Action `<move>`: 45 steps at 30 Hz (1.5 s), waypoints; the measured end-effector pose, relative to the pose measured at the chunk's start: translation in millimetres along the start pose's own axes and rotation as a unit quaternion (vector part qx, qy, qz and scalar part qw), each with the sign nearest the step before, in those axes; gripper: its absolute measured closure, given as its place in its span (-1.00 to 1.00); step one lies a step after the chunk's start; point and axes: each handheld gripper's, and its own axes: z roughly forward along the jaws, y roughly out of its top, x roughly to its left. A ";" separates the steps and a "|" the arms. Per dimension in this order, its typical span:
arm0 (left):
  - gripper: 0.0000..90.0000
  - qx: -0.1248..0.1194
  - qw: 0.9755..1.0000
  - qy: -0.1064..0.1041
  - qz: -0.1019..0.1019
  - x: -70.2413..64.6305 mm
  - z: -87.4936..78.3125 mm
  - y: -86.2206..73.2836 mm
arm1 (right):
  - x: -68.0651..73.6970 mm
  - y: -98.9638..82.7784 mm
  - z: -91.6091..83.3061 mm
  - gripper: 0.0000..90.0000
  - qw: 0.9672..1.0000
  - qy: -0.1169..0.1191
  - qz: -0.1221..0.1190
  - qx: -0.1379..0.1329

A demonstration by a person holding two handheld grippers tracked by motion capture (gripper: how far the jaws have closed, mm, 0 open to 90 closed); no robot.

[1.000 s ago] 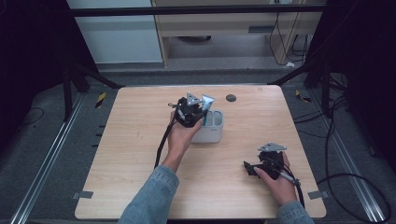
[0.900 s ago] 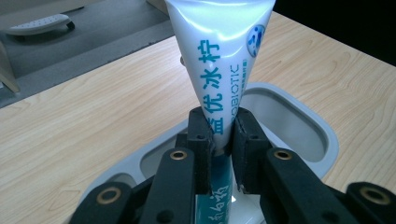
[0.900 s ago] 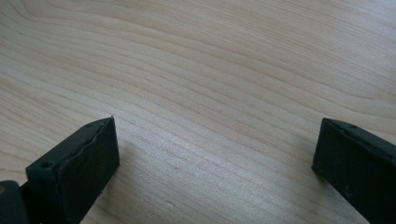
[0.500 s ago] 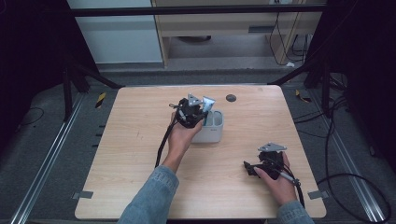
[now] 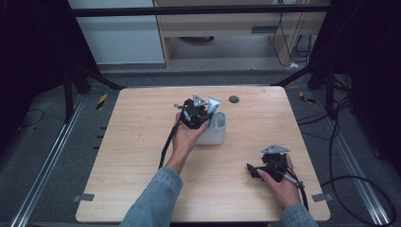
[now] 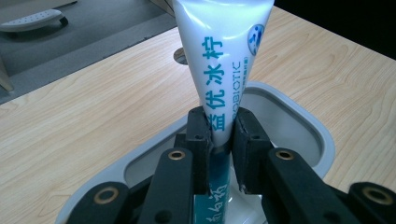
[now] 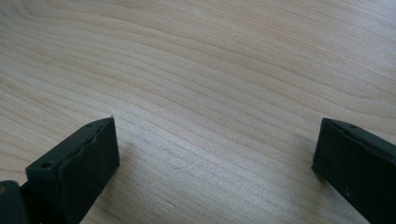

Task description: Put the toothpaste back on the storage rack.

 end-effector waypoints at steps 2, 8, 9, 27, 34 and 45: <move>0.73 0.002 1.000 -0.001 0.001 -1.5 0.6 0.1 | 0.0 0.0 0.0 -0.99 1.000 0.000 0.000 0.000; 0.73 0.002 1.000 -0.001 -0.001 -0.8 0.6 0.0 | 0.0 0.0 0.0 -0.99 1.000 0.000 0.000 0.000; 0.73 0.002 1.000 -0.001 -0.001 -0.7 0.5 0.0 | 0.0 0.0 0.0 -0.99 1.000 0.000 0.000 0.000; 0.61 -0.009 1.000 0.000 0.004 -1.4 -10.1 0.9 | 0.0 0.0 0.0 -0.99 1.000 0.000 0.000 0.000; 0.48 -0.017 1.000 0.007 0.013 -2.4 -19.7 2.1 | 0.0 0.0 0.0 -0.99 1.000 0.000 0.000 0.000; 0.08 -0.018 0.999 0.013 0.032 -5.3 -28.2 3.8 | 0.0 0.0 0.0 -0.99 1.000 0.000 0.000 0.000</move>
